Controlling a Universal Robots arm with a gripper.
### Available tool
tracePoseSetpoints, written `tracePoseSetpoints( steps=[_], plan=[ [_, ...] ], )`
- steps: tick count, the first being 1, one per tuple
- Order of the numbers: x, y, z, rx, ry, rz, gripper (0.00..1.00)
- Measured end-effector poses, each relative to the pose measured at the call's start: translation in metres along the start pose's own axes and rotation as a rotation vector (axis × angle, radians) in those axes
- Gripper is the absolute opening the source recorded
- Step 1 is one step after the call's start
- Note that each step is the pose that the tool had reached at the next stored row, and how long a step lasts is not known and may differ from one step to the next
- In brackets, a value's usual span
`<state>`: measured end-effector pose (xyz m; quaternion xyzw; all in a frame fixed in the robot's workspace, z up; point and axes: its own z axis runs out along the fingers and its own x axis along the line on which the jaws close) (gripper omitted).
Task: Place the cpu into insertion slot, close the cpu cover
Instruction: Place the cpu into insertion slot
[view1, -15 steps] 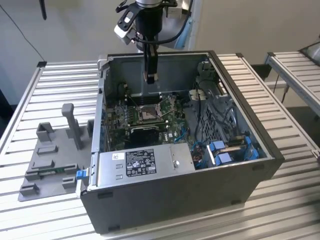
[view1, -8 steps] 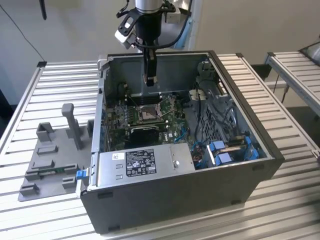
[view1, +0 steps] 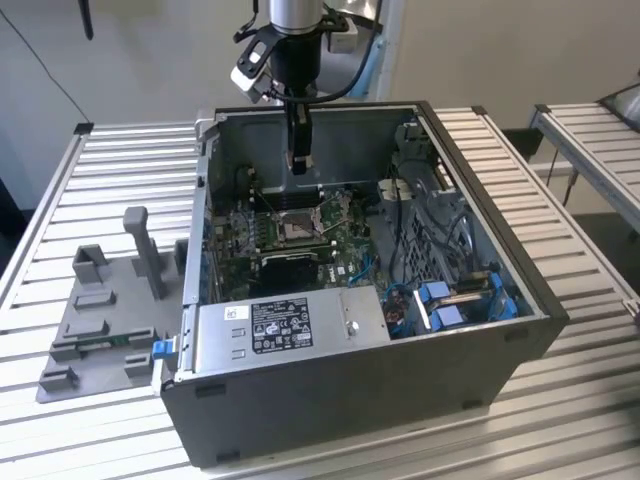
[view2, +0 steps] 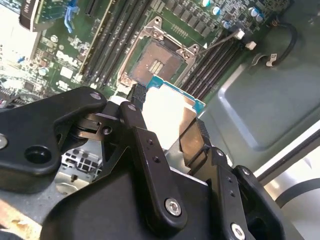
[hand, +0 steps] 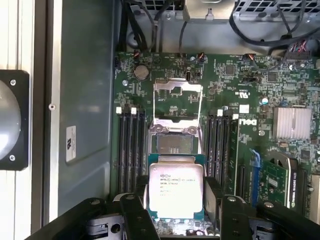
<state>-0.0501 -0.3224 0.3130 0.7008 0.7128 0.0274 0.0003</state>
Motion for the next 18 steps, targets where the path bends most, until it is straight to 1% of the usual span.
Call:
tracePoseSetpoints(
  steps=[7,9,12,15,18],
  plan=[
    [0.0010,0.0000,0.0007,0.0000,0.0000,0.000,0.54],
    [0.0010,-0.0001,0.0021,-0.0006,0.0000,0.000,0.54],
    [0.0011,-0.0009,0.0068,-0.0032,-0.0001,0.000,0.54],
    [0.0010,-0.0017,0.0123,-0.0080,-0.0001,0.000,0.54],
    [0.0008,-0.0020,0.0175,-0.0088,-0.0002,-0.001,0.54]
  ],
)
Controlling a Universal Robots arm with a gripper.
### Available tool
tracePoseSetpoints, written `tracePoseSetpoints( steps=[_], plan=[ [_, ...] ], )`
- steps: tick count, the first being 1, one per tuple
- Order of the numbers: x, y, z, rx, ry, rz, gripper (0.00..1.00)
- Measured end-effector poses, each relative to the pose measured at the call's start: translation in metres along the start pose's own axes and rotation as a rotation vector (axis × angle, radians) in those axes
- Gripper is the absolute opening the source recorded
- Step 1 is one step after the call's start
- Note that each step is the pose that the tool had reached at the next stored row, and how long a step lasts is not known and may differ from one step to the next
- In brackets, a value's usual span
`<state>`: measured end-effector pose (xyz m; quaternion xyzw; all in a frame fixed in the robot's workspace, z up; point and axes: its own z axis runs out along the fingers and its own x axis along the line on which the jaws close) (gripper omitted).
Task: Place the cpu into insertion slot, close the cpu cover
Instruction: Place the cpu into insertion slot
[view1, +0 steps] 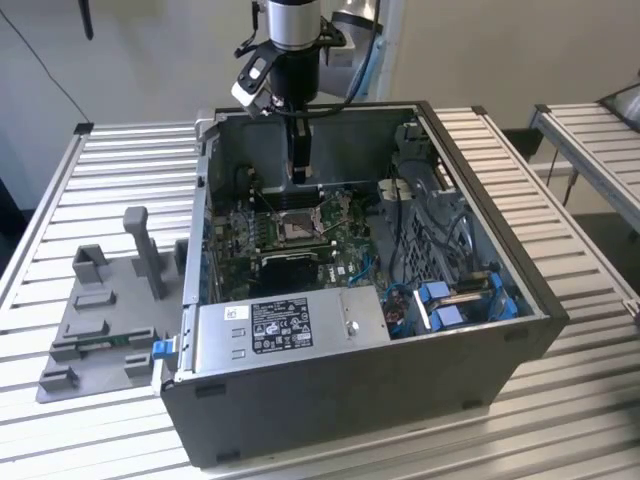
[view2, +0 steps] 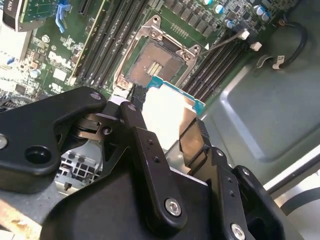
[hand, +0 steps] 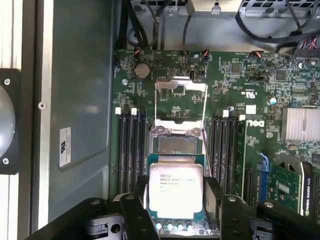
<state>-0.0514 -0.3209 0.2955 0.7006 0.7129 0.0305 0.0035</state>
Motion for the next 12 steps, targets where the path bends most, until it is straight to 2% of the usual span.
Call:
tracePoseSetpoints(
  steps=[6,12],
  plan=[
    [-0.0002,-0.0005,0.0080,-0.0003,0.0004,0.004,0.54],
    [-0.0002,-0.0007,0.0129,-0.0003,0.0010,0.006,0.54]
  ],
)
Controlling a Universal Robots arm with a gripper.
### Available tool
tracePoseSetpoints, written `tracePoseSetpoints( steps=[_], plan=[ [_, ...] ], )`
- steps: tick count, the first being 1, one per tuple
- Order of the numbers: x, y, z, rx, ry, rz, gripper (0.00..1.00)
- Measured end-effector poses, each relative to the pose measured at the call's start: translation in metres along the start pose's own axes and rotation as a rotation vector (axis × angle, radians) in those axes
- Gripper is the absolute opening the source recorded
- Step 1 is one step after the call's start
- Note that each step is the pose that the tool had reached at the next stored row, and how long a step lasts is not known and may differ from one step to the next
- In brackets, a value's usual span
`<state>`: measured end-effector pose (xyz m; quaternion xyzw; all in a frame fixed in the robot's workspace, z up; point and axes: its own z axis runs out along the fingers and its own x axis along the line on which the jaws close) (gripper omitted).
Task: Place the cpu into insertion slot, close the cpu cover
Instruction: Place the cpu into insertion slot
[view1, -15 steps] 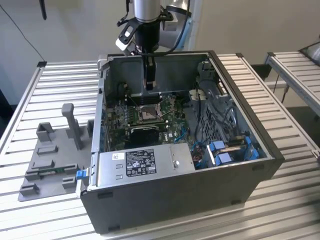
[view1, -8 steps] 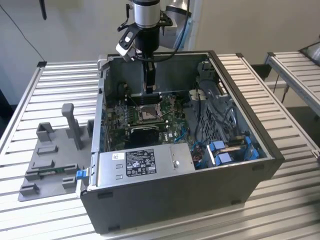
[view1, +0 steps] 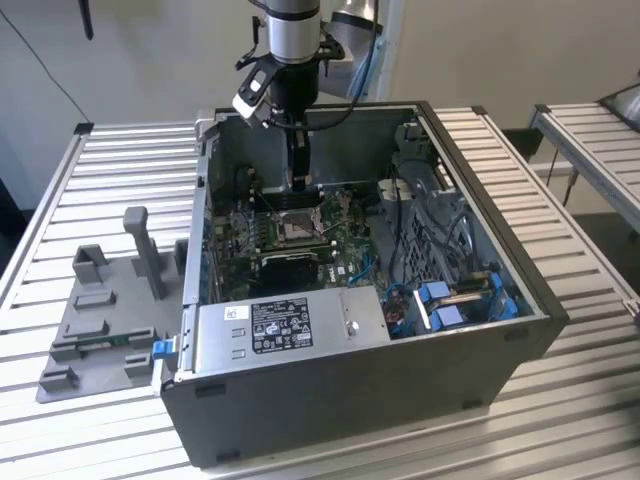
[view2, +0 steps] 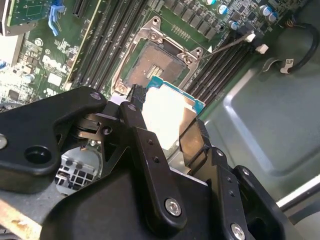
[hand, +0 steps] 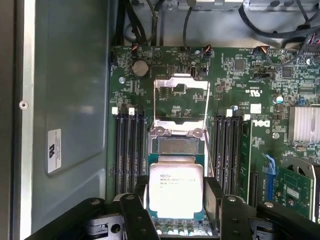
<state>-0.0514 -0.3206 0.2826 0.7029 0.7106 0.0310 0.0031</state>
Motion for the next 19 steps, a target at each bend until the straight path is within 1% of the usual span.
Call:
tracePoseSetpoints(
  steps=[19],
  plan=[
    [-0.0006,-0.0011,0.0232,-0.0002,0.0015,0.006,0.54]
  ],
)
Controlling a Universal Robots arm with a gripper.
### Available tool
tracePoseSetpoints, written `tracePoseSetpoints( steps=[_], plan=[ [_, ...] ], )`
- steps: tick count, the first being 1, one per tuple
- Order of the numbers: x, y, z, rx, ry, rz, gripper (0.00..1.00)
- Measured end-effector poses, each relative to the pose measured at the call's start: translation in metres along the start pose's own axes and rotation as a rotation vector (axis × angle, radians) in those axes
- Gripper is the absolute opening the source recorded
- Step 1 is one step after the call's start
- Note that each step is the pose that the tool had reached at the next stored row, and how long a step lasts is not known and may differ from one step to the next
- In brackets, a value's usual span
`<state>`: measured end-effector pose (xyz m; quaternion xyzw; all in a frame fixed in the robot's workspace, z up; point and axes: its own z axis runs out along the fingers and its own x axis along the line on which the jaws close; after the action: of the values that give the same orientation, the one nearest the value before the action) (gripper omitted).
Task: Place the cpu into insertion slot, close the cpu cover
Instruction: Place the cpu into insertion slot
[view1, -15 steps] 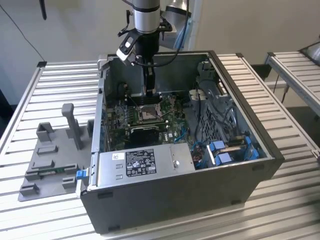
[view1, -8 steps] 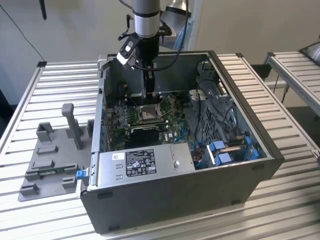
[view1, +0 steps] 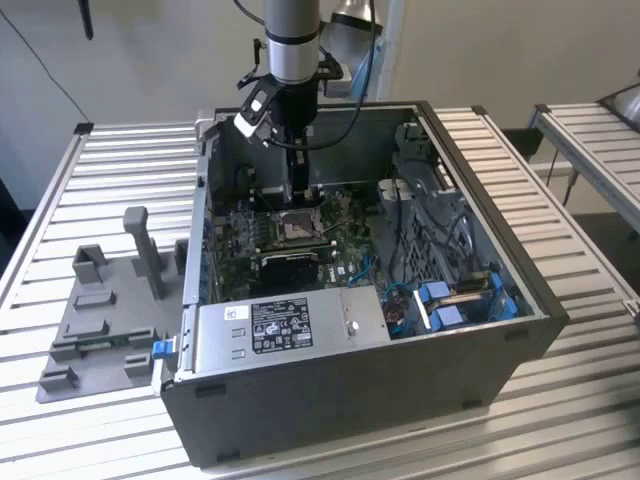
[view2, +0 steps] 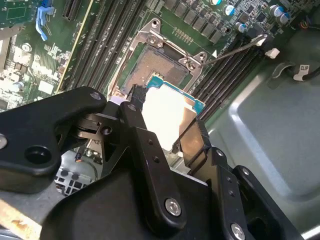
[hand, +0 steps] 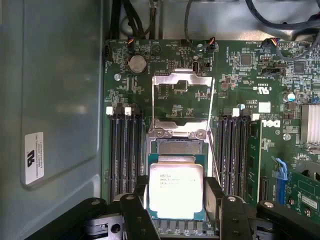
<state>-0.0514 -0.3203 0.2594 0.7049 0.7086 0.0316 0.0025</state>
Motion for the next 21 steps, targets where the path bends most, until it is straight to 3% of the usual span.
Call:
tracePoseSetpoints(
  steps=[6,15,21],
  plan=[
    [-0.0004,-0.0005,0.0103,0.0000,0.0015,0.000,0.54],
    [-0.0011,-0.0013,0.0267,-0.0002,0.0106,0.001,0.54],
    [-0.0015,-0.0018,0.0376,-0.0001,0.0119,0.001,0.54]
  ],
)
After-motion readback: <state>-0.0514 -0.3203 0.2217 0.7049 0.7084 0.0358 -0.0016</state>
